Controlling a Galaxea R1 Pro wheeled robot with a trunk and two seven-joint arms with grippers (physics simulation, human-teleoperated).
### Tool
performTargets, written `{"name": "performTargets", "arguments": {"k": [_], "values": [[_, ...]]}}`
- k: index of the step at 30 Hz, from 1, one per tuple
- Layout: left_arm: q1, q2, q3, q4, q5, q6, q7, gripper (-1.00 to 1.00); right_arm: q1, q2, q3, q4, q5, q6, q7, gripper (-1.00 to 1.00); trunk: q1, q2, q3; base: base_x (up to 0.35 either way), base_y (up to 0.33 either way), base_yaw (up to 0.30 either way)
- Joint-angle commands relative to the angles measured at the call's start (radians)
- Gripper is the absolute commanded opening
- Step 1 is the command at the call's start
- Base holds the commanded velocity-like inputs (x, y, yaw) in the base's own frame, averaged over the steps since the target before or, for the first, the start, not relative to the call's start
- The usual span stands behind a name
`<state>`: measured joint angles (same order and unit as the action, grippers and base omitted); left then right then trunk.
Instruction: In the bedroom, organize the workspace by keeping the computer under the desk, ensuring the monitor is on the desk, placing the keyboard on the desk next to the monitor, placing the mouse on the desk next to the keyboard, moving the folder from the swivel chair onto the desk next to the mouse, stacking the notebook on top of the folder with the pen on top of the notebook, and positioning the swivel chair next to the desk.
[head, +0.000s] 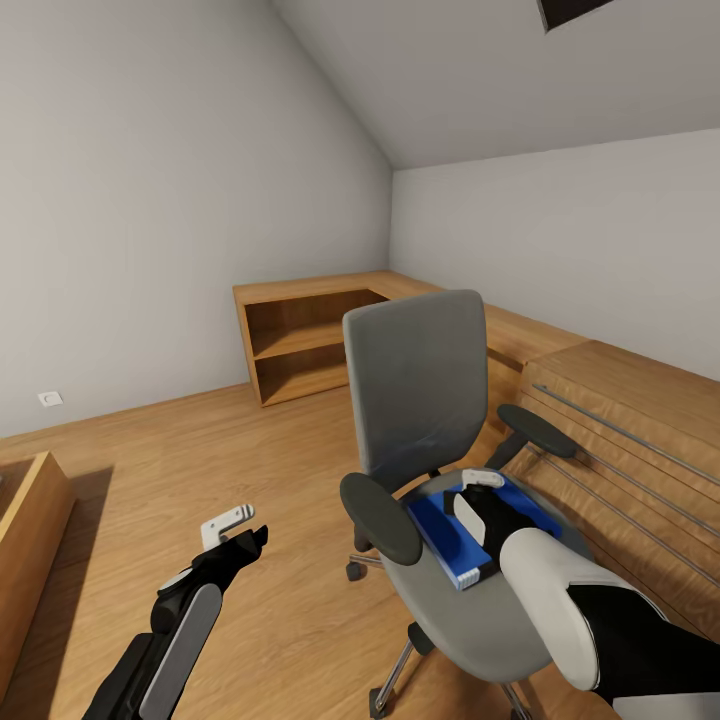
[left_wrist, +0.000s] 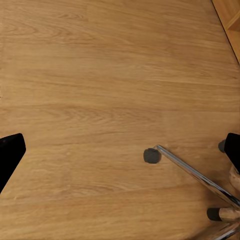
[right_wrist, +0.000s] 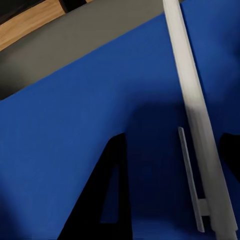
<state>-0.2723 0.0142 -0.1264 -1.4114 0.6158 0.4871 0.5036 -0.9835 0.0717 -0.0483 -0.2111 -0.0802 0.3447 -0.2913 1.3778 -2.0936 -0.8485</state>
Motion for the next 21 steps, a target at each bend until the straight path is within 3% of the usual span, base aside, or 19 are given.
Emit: {"name": "performTargets", "arguments": {"k": [1,6,21], "values": [[-0.001,0.001,-0.003,-0.001,0.010,0.001,0.010,1.00,0.000,0.001,-0.012,-0.002,-0.018,0.015,-0.005,-1.00,0.000,0.000,-0.001,0.000,0.000,0.000],[-0.001,0.001,-0.003,-0.001,0.010,0.001,0.010,1.00,0.000,0.002,-0.012,-0.007,-0.021,0.079,-0.005,-1.00,0.000,0.000,-0.001,0.000,0.000,0.000],[-0.001,0.000,-0.004,-0.001,0.010,0.001,0.010,1.00,0.000,0.003,-0.013,-0.007,-0.023,0.089,-0.005,-1.00,0.000,0.000,-0.001,0.000,0.000,0.000]]}}
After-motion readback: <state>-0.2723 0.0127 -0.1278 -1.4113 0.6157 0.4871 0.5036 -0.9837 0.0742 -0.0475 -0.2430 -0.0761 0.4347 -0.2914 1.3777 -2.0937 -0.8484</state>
